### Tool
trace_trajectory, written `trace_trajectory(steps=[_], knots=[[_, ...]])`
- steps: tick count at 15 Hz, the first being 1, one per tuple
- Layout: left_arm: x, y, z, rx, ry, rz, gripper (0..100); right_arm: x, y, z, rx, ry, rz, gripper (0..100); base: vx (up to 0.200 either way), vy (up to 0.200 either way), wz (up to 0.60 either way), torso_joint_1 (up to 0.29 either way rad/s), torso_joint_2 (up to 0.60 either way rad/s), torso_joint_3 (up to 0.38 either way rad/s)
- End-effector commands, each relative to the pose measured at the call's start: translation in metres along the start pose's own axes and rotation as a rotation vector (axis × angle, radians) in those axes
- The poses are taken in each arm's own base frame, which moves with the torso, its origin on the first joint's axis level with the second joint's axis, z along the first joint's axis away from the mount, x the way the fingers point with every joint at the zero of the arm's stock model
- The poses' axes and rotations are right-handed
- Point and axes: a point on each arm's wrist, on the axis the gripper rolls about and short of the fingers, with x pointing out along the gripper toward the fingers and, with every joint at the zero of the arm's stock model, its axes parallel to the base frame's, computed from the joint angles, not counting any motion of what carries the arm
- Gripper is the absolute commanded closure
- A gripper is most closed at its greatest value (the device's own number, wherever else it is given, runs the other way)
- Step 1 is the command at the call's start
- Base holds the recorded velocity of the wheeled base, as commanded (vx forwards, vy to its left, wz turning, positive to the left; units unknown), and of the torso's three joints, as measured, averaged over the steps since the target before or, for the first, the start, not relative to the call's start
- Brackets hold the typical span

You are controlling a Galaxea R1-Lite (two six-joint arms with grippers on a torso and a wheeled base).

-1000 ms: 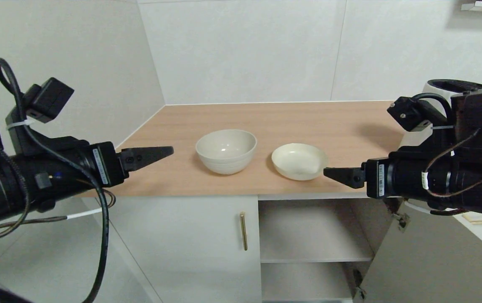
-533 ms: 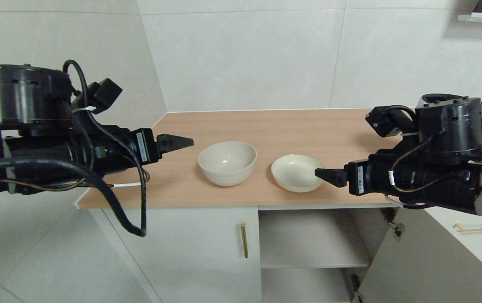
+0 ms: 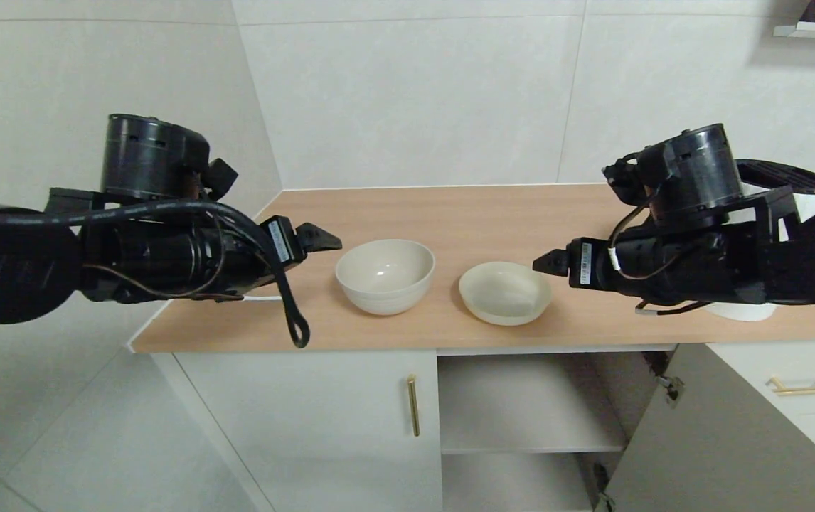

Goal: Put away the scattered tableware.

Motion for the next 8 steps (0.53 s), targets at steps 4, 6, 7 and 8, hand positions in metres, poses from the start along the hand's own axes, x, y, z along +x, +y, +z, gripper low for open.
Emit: trace_trajectory(steps=[4, 6, 7, 8], knots=[[0.04, -0.008, -0.01, -0.058, 0.071, 0.03, 0, 0.033, 0.005, -0.011, -0.002, 0.029, -0.041, 0, 0.0, 0.0, 0.0, 0.0, 0.0, 0.0], [0.055, -0.006, -0.013, -0.075, 0.071, 0.074, 0, 0.034, 0.005, -0.012, -0.003, 0.032, -0.042, 0, 0.0, 0.0, 0.0, 0.0, 0.0, 0.0], [0.064, -0.004, -0.012, -0.088, 0.054, 0.109, 0, 0.033, 0.005, -0.012, -0.003, 0.032, -0.042, 0, 0.0, 0.0, 0.0, 0.0, 0.0, 0.0], [0.071, -0.002, -0.014, -0.092, 0.05, 0.137, 0, 0.033, 0.005, -0.012, -0.002, 0.032, -0.042, 0, 0.0, 0.0, 0.0, 0.0, 0.0, 0.0]])
